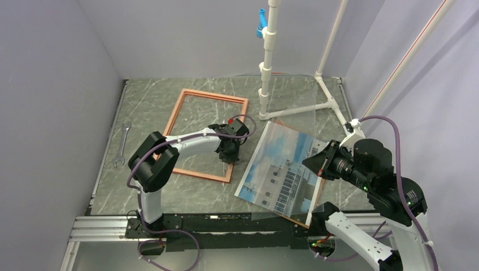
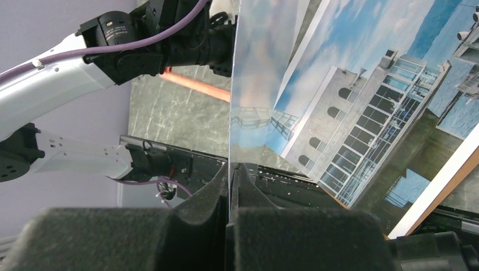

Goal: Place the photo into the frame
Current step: Adjust the photo frame at the center of the board.

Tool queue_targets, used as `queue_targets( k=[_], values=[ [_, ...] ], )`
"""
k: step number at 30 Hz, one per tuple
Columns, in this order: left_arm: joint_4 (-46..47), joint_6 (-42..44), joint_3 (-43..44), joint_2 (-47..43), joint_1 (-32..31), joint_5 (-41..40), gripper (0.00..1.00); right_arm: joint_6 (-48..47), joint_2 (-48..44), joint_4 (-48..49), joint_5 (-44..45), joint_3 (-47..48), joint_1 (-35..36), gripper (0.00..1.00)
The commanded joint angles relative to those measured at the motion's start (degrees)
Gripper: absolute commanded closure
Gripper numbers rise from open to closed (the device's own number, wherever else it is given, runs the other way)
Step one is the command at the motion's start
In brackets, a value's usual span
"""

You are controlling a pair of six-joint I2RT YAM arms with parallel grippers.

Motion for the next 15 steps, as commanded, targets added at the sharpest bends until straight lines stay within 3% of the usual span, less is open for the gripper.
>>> queue_targets(
  k=[1, 15],
  values=[
    [0.2, 5.1, 3.6, 1.8, -0.4, 0.6, 1.0, 0.7, -0.8, 2.0, -0.2, 0.1, 0.1, 1.0],
    [4.4, -12.6, -6.0, -3.8, -3.2, 1.3, 1.0, 1.1, -1.4, 2.6, -0.3, -1.2, 0.0, 1.0]
  ],
)
